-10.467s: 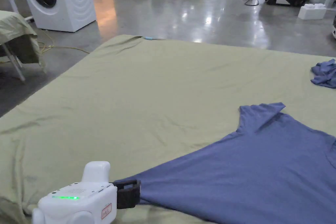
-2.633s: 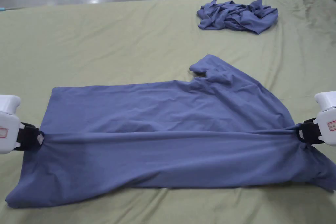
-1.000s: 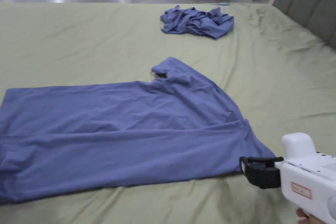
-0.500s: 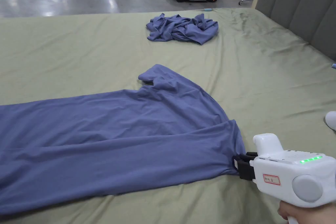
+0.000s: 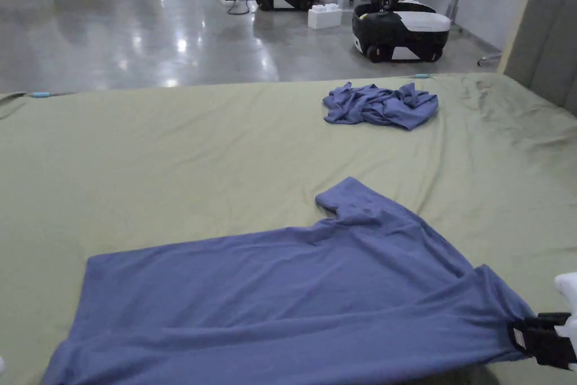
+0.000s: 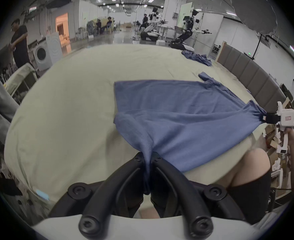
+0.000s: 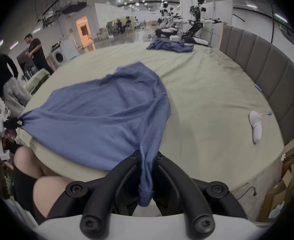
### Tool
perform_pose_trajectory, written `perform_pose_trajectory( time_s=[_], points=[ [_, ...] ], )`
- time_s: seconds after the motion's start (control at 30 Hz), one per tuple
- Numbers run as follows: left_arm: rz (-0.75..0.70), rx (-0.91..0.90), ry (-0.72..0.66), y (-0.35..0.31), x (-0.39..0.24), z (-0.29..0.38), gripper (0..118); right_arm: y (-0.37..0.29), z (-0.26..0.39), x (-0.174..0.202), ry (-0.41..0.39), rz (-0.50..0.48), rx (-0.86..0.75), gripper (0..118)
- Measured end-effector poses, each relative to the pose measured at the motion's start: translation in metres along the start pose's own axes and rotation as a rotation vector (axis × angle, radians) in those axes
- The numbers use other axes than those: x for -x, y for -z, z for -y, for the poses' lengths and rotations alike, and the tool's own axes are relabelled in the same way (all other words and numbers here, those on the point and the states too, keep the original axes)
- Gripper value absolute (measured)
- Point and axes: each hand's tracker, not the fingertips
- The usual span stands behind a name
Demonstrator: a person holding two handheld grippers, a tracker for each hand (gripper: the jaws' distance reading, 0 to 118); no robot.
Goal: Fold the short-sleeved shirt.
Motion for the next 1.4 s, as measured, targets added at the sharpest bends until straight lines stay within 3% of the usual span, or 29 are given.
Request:
perform_pose_trajectory(
  time_s=[0.2,0.23,0.27,0.3,0.33,0.4,0.47,0.5,0.53,0.57,0.6,0.63,0.7,0.87,0.97,1.0,1.03,1.07,1.1,1.2,1.27,1.3,1.33,1.37,1.4],
  points=[
    [0.0,0.063,-0.04,0.026,0.003,0.045,7,0.022,0.039,0.012,0.012,0.089,0.048,15],
    [-0.055,0.06,-0.049,0.031,0.009,0.048,17,0.022,0.041,0.015,0.017,0.156,0.051,31],
    [-0.102,0.065,-0.031,0.031,0.01,0.049,41,0.029,0.042,0.007,0.005,0.211,0.071,69],
    [-0.137,0.067,-0.008,0.029,0.01,0.049,95,0.028,0.044,0.001,-0.007,0.254,0.058,115],
    [-0.135,0.073,0.012,0.02,0.011,0.047,118,0.017,0.044,0.0,-0.002,0.229,-0.052,118],
    [-0.105,0.041,0.031,0.003,0.01,0.039,118,-0.004,0.036,0.002,0.041,0.249,-0.135,116],
    [-0.155,-0.086,0.027,-0.016,0.008,0.025,118,-0.025,0.027,0.011,0.02,0.277,-0.267,112],
    [-0.147,-0.158,0.034,-0.026,0.005,0.017,109,-0.034,0.02,0.017,-0.004,0.26,-0.329,97],
    [-0.146,-0.201,0.024,-0.033,0.003,0.004,91,-0.044,0.01,0.026,-0.018,0.25,-0.378,72],
    [-0.15,-0.243,0.011,-0.035,0.001,-0.008,62,-0.047,0.0,0.031,-0.022,0.249,-0.4,36],
    [-0.152,-0.297,0.015,-0.036,-0.002,-0.023,9,-0.046,-0.011,0.036,-0.015,0.237,-0.423,6],
    [-0.163,-0.337,0.031,-0.034,-0.004,-0.037,0,-0.046,-0.022,0.04,-0.008,0.235,-0.453,6],
    [-0.165,-0.345,0.04,-0.017,-0.002,-0.067,0,-0.041,-0.048,0.048,-0.024,0.152,-0.445,6],
    [-0.138,-0.286,-0.07,0.083,0.037,-0.152,0,-0.013,-0.098,0.072,-0.113,0.117,-0.461,6],
    [-0.265,-0.166,-0.086,0.16,0.069,-0.18,2,0.004,-0.116,0.077,-0.137,0.074,-0.442,6],
    [-0.269,-0.092,-0.1,0.179,0.077,-0.184,35,0.01,-0.12,0.079,-0.149,0.071,-0.431,6],
    [-0.259,-0.026,-0.125,0.198,0.082,-0.185,78,0.017,-0.123,0.08,-0.168,0.072,-0.416,6],
    [-0.228,-0.01,-0.139,0.208,0.084,-0.182,107,0.021,-0.124,0.079,-0.19,0.07,-0.397,6],
    [-0.2,-0.013,-0.136,0.217,0.083,-0.18,109,0.027,-0.126,0.078,-0.211,0.07,-0.383,6],
    [-0.198,0.016,-0.112,0.229,0.071,-0.164,108,0.048,-0.132,0.069,-0.233,0.074,-0.335,6],
    [-0.287,-0.06,-0.046,0.222,0.057,-0.154,98,0.063,-0.139,0.057,-0.196,0.066,-0.3,6],
    [-0.255,-0.079,-0.037,0.215,0.052,-0.151,69,0.071,-0.144,0.051,-0.182,0.072,-0.287,6],
    [-0.241,-0.083,-0.04,0.209,0.046,-0.149,25,0.08,-0.148,0.046,-0.178,0.085,-0.271,6],
    [-0.201,-0.089,-0.047,0.207,0.04,-0.146,2,0.088,-0.153,0.041,-0.17,0.098,-0.259,6],
    [-0.215,-0.076,-0.029,0.206,0.033,-0.142,2,0.098,-0.159,0.035,-0.164,0.106,-0.244,6]
  ],
)
